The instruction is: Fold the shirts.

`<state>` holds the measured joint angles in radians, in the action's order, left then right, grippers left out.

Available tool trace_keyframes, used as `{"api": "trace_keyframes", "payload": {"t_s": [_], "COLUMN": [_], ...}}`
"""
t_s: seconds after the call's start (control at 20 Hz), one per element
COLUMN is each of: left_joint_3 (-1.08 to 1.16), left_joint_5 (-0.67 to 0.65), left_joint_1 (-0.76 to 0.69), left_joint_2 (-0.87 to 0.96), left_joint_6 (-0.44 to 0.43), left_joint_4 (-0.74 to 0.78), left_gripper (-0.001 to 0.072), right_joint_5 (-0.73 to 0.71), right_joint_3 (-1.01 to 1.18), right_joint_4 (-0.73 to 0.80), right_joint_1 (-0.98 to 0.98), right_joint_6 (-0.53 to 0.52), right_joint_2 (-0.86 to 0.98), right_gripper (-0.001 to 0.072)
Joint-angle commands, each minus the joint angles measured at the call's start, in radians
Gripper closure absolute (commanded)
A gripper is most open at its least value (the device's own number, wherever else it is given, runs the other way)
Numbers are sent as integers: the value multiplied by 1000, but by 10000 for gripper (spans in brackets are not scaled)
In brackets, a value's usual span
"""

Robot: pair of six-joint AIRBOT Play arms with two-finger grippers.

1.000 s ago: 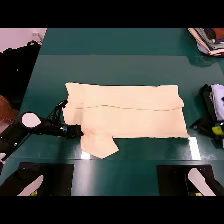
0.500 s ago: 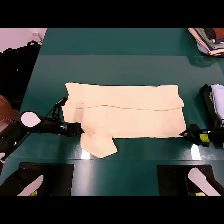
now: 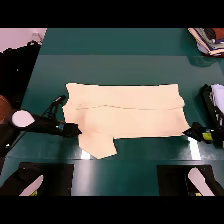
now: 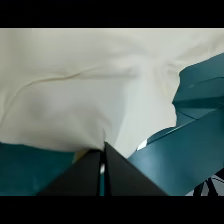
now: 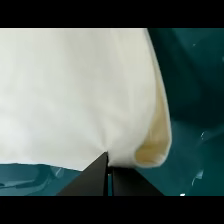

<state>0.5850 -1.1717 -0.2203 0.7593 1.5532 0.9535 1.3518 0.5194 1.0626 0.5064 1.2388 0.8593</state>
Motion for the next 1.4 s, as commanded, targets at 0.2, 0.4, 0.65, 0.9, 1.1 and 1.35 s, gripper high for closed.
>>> {"api": "trace_keyframes", "payload": {"t_s": [0.2, 0.4, 0.65, 0.9, 1.1, 1.35], "left_joint_3": [195, 272, 324, 438, 500, 599], "left_joint_5": [-213, 16, 277, 445, 444, 173], "left_joint_1": [0, 3, 3, 5, 42, 59], "left_joint_2": [-163, -45, 248, 477, 521, 520], "left_joint_6": [59, -17, -45, -42, -16, -16], "left_joint_4": [68, 154, 222, 249, 243, 222], "left_gripper": [685, 684, 683, 683, 122, 415], "right_joint_5": [192, 127, 8, 13, 40, 180], "right_joint_3": [261, 421, 640, 843, 947, 951], "right_joint_4": [117, 118, 111, 106, 26, -15], "right_joint_1": [-42, -230, -393, -444, -419, -262], "right_joint_6": [123, 151, 188, 191, 119, 20], "right_joint_2": [-175, 21, 375, 629, 706, 703], "right_gripper": [696, 697, 696, 694, 313, 313]}}
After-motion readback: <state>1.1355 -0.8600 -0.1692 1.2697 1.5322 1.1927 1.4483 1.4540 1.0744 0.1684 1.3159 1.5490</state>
